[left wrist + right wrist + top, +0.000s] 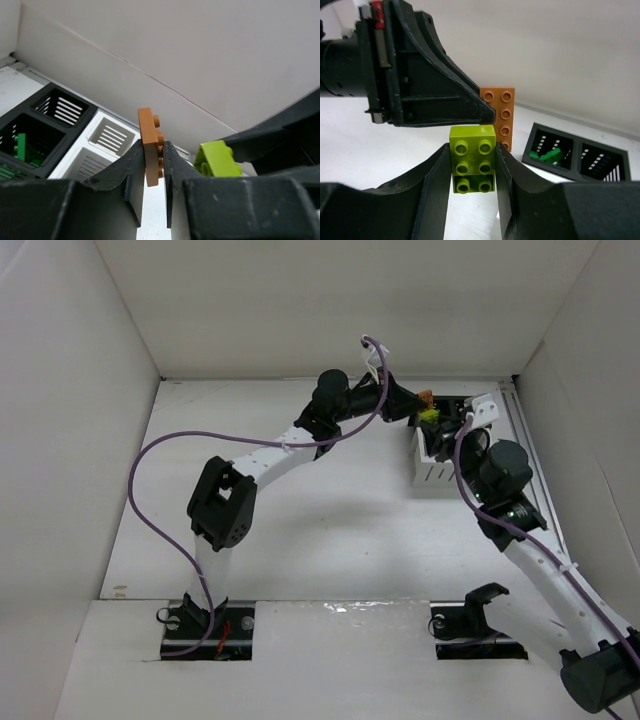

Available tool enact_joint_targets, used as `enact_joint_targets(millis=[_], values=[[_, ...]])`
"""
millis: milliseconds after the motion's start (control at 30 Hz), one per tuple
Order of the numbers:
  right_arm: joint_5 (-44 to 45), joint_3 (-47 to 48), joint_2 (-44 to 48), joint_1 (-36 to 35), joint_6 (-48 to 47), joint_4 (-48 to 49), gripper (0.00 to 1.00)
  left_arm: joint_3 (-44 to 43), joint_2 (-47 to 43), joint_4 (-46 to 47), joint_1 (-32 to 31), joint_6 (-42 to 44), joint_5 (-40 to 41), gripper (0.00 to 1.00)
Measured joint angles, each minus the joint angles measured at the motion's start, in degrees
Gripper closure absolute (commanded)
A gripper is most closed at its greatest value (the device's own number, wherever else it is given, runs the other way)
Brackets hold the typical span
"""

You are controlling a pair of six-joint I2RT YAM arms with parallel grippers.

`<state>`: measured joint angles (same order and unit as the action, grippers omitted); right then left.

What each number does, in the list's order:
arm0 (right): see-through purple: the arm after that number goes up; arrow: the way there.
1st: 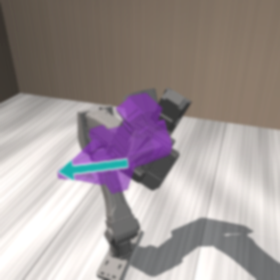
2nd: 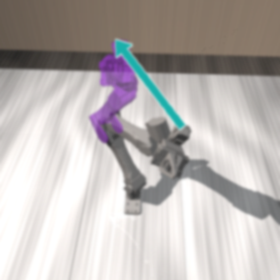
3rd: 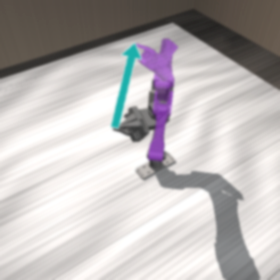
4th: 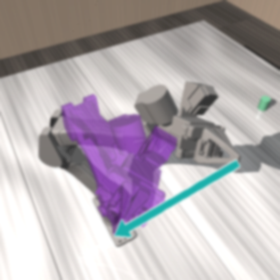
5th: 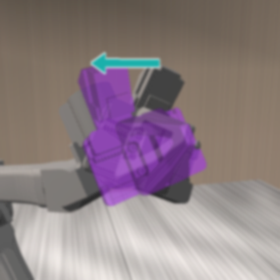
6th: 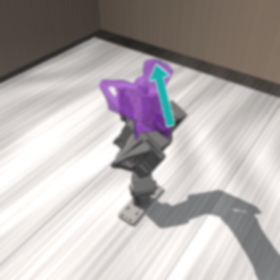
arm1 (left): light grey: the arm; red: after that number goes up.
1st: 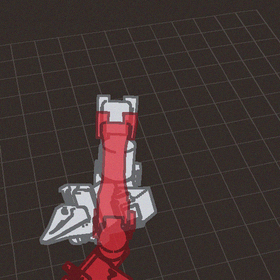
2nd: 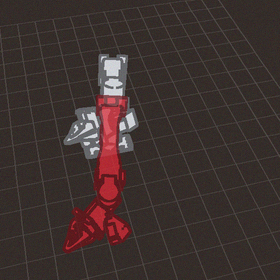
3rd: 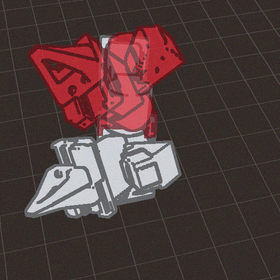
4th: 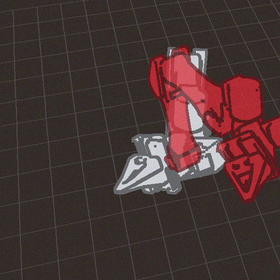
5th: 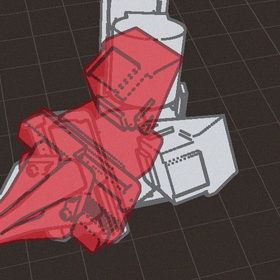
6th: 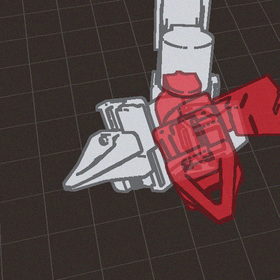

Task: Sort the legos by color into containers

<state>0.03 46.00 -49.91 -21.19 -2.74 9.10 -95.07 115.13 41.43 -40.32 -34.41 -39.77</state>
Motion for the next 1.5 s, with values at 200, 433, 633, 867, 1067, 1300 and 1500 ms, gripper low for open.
enact_joint_targets(millis=[200,433,633,867,1067,1300,1500], values=[[4.1,0.0,-1.0,-3.5,-3.0,3.6,1.00,0.1,0.0,-2.3,0.0,-0.9,5.9,1.00],[7.6,0.0,-0.9,-0.8,-3.4,4.2,1.00,1.5,-0.5,-6.1,0.0,2.1,12.9,1.00],[6.1,0.9,-1.4,14.1,-0.1,-1.2,1.00,4.8,-1.6,-7.6,1.1,3.9,16.4,1.00],[2.4,10.7,-16.6,22.6,3.0,-5.1,1.00,5.7,-2.8,-9.3,3.3,6.9,17.0,1.00],[-0.9,18.5,-30.6,26.0,4.7,-6.8,1.00,6.7,-5.4,-10.5,4.4,9.0,16.9,1.00],[-3.2,25.9,-41.0,26.3,5.3,-7.1,1.00,7.4,-6.5,-11.1,5.2,10.6,16.7,1.00],[-3.4,28.8,-46.2,26.7,6.0,-7.0,0.99,7.6,-6.6,-11.6,5.2,11.7,16.3,1.00]])
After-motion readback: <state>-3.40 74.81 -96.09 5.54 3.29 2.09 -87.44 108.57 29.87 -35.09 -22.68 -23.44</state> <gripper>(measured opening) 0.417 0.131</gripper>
